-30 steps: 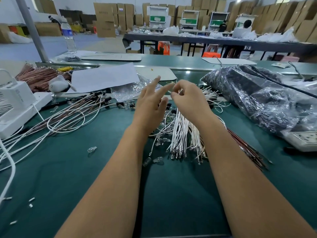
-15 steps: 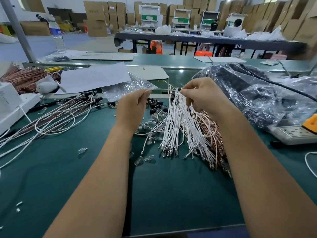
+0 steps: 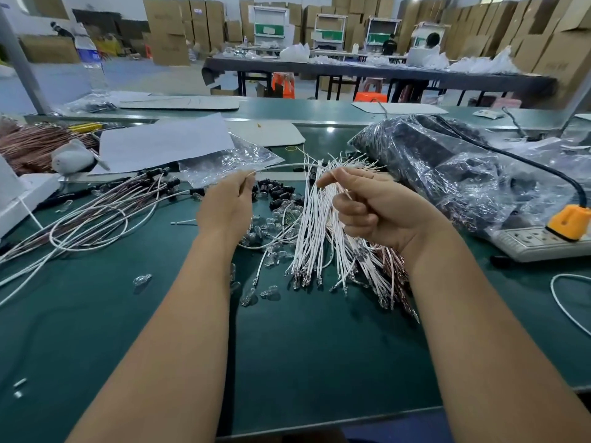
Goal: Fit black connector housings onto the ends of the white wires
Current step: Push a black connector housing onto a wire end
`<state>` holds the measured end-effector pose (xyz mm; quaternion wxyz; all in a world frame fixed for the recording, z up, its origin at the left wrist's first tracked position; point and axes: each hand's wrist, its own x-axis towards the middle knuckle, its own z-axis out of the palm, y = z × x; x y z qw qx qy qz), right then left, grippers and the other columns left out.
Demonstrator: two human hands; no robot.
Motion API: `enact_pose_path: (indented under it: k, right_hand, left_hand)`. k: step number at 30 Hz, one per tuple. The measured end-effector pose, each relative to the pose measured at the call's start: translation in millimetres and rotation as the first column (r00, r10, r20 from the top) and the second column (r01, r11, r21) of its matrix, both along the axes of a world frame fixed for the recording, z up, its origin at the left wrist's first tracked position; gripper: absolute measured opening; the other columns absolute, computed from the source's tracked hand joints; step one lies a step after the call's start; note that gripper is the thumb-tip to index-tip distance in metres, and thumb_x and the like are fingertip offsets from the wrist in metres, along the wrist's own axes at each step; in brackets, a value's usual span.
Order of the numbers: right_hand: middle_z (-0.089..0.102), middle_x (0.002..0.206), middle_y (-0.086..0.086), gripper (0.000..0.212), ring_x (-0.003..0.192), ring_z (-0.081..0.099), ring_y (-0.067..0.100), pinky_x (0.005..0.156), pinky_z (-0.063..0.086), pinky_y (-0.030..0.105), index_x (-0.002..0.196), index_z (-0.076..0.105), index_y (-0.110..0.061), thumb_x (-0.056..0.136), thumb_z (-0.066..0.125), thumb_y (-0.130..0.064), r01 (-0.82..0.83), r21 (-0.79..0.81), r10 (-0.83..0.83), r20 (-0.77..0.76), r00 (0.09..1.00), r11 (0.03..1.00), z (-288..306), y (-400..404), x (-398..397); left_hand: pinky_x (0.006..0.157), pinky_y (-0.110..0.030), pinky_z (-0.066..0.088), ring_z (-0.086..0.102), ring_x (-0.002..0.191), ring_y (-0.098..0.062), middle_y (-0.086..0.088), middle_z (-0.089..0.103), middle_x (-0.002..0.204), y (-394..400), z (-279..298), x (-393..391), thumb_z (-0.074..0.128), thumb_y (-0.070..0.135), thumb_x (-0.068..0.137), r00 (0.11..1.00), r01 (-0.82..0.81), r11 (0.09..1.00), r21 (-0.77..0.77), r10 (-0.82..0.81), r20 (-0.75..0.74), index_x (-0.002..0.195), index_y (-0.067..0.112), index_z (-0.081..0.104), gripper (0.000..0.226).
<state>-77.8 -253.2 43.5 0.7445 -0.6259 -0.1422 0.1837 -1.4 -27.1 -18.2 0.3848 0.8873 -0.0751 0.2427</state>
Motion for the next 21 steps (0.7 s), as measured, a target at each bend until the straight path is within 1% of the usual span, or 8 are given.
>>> enact_pose_path:
  k: [2,4,7,10,13,16,19,21]
  right_hand:
    - [0.046,0.06,-0.002,0.022,0.045,0.04,0.005,0.039,0.034,0.015,0.104,0.065,-0.009,0.097,0.049,-0.021,-0.029,0.129,0.03,-0.006,1.0,0.991,-2,3,-1]
    - [0.055,0.074,0.004,0.024,0.057,0.053,0.009,0.046,0.046,0.016,0.111,0.063,-0.008,0.095,0.046,-0.013,-0.058,0.266,0.06,0.003,0.998,0.962,-2,6,-1]
    - [0.059,0.087,0.008,0.028,0.078,0.064,0.02,0.07,0.058,0.044,0.117,0.065,-0.016,0.094,0.048,-0.013,-0.063,0.335,0.056,0.029,0.998,0.94,-1,8,0]
    - [0.061,0.081,0.006,0.023,0.086,0.067,0.023,0.077,0.052,0.065,0.105,0.069,-0.02,0.096,0.049,-0.014,0.049,0.175,-0.055,0.025,0.998,0.983,-3,9,5]
    - [0.059,0.076,0.008,0.025,0.076,0.067,0.023,0.07,0.058,0.053,0.095,0.07,-0.016,0.099,0.047,-0.01,0.285,-0.065,-0.286,-0.007,0.958,0.956,-15,15,8]
    - [0.053,0.069,0.008,0.025,0.049,0.056,0.013,0.047,0.052,0.025,0.098,0.067,-0.012,0.102,0.043,-0.008,0.518,-0.212,-0.503,0.125,0.855,0.828,-31,21,9]
    - [0.056,0.061,0.003,0.025,0.038,0.043,0.009,0.034,0.033,0.019,0.099,0.066,-0.016,0.102,0.042,-0.01,0.594,-0.227,-0.537,0.266,0.8,0.772,-33,24,10]
    - [0.059,0.064,0.004,0.025,0.043,0.05,0.012,0.037,0.038,0.02,0.099,0.066,-0.016,0.101,0.043,-0.007,0.558,-0.214,-0.499,0.275,0.822,0.802,-27,26,9]
  left_hand:
    - [0.052,-0.027,0.031,0.041,0.049,-0.011,0.007,0.048,0.056,2,-1,-1,0.032,0.04,0.104,1.0,-0.022,1.0,0.014,0.022,-0.01,0.125,0.025,0.058,0.036]
    - [0.055,-0.028,0.034,0.042,0.05,-0.012,0.006,0.05,0.058,1,1,-3,0.031,0.038,0.104,0.999,-0.032,0.999,-0.001,0.032,-0.012,0.124,0.025,0.057,0.035]
    - [0.056,-0.029,0.031,0.041,0.057,-0.012,0.005,0.049,0.066,-6,8,-7,0.033,0.02,0.096,0.994,0.104,0.98,-0.171,-0.099,0.037,0.109,0.018,0.058,0.028]
    - [0.059,-0.029,0.031,0.04,0.067,-0.008,0.006,0.046,0.075,-10,12,-10,0.034,0.013,0.087,0.982,0.186,0.95,-0.25,-0.174,0.069,0.095,0.014,0.053,0.022]
    - [0.058,-0.029,0.032,0.039,0.062,-0.01,0.001,0.047,0.071,-8,9,-7,0.033,0.006,0.095,0.984,0.175,0.956,-0.235,-0.164,0.062,0.086,0.015,0.051,0.022]
    - [0.053,-0.033,0.032,0.037,0.053,-0.019,-0.007,0.049,0.064,-2,4,-6,0.036,0.016,0.103,0.981,0.192,0.961,-0.2,-0.18,0.078,0.109,0.019,0.06,0.025]
    - [0.051,-0.03,0.031,0.037,0.05,-0.018,-0.003,0.049,0.06,0,1,-4,0.037,0.023,0.104,0.985,0.164,0.967,-0.196,-0.148,0.092,0.124,0.025,0.058,0.029]
    - [0.048,-0.028,0.029,0.036,0.046,-0.014,0.003,0.047,0.056,-4,3,-4,0.034,0.021,0.102,0.994,0.095,0.982,-0.162,-0.085,0.065,0.114,0.018,0.061,0.03]
